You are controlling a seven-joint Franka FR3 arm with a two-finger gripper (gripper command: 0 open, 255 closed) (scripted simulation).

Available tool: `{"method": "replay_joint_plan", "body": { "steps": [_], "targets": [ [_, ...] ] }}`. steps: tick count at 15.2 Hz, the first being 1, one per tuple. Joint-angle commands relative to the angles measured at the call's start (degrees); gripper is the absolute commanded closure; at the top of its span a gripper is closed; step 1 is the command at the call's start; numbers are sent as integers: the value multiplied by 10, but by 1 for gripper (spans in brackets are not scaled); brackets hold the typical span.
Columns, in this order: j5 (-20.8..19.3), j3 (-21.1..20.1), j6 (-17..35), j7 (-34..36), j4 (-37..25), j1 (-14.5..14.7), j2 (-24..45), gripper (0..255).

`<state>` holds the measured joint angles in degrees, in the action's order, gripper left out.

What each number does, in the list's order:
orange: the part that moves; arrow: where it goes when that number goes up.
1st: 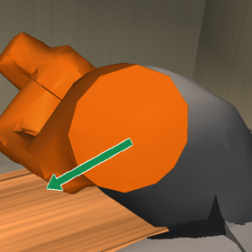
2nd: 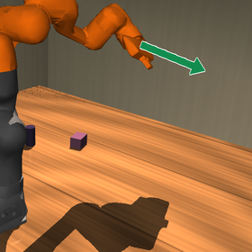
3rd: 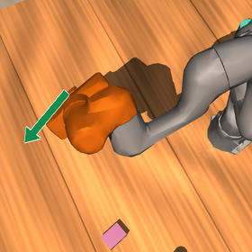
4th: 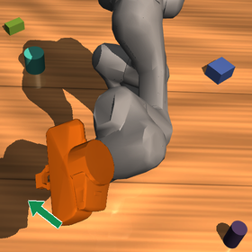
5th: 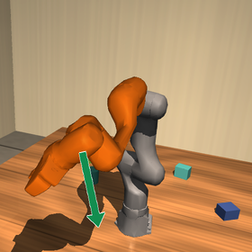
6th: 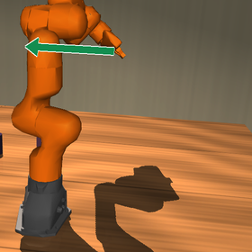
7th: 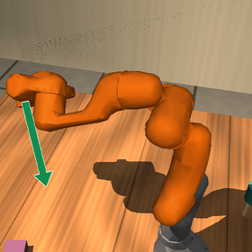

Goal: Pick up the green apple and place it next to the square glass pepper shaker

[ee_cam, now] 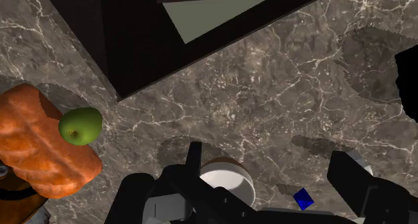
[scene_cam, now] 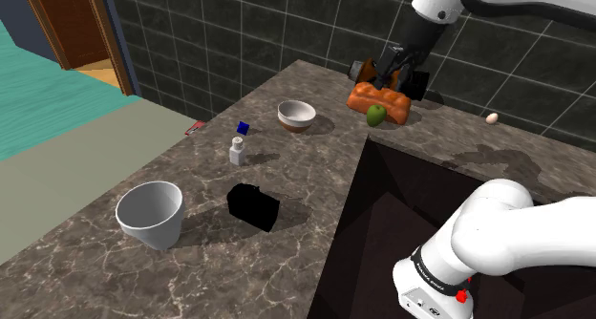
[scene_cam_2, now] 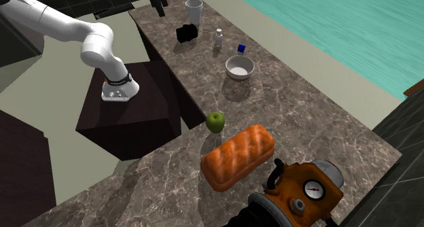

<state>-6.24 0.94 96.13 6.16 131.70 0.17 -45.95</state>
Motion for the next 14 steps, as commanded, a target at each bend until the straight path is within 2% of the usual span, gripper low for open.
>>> {"method": "replay_joint_plan", "body": {
  "steps": [1,8,14],
  "targets": [
    [0,0,0,0,0,0,0,0],
    [-48,90,89,-103,47,-15,25,0],
    [-77,170,170,-192,55,-22,83,0]
  ]
}}
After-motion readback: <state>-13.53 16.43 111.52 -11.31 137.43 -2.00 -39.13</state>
